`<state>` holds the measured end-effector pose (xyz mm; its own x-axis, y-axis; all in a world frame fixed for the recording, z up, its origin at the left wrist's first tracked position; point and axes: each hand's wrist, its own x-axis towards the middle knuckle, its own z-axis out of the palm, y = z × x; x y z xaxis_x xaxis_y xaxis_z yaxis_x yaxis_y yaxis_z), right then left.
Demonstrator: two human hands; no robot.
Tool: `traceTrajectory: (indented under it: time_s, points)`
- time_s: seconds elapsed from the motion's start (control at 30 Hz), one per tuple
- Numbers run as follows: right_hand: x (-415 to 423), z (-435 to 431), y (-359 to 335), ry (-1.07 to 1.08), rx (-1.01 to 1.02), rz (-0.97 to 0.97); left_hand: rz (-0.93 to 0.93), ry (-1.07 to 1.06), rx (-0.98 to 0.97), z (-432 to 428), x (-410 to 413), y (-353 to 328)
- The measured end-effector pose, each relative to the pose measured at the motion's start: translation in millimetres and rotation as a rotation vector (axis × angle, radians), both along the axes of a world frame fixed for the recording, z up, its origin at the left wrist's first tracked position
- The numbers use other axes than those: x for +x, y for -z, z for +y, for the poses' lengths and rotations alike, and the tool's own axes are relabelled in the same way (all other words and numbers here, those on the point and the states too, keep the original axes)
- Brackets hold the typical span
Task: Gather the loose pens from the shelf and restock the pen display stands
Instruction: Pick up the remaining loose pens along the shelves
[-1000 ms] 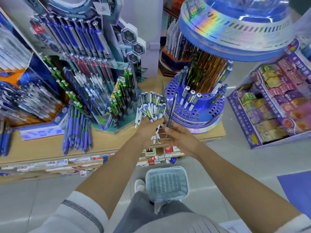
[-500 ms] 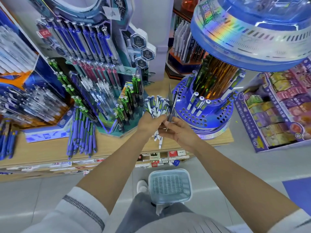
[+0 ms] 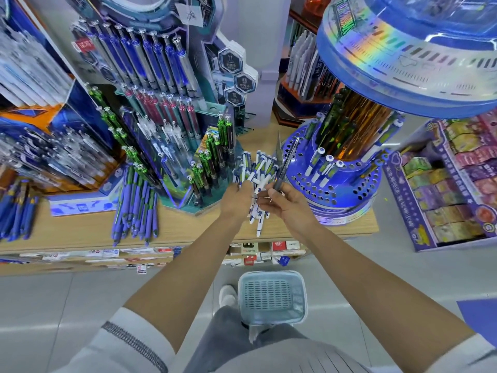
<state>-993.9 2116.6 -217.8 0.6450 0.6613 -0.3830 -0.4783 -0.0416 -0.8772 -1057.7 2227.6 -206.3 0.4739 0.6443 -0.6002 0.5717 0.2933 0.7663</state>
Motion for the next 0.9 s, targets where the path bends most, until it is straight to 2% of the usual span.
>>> traceTrajectory:
  time_s: [0.3,0.6,0.9]
  points:
    - [0,-1,-6,-0.013,-0.077,-0.088,-0.105,-0.152,0.003,-4,2,5]
    - [5,-21,-3,0.034,-0.062,-0.107,-0.087,-0.194,0.030,-10,15,8]
    - [5,-16,-3,0.005,-0.103,-0.116,0.039,0.039,0.376,-16,16,3]
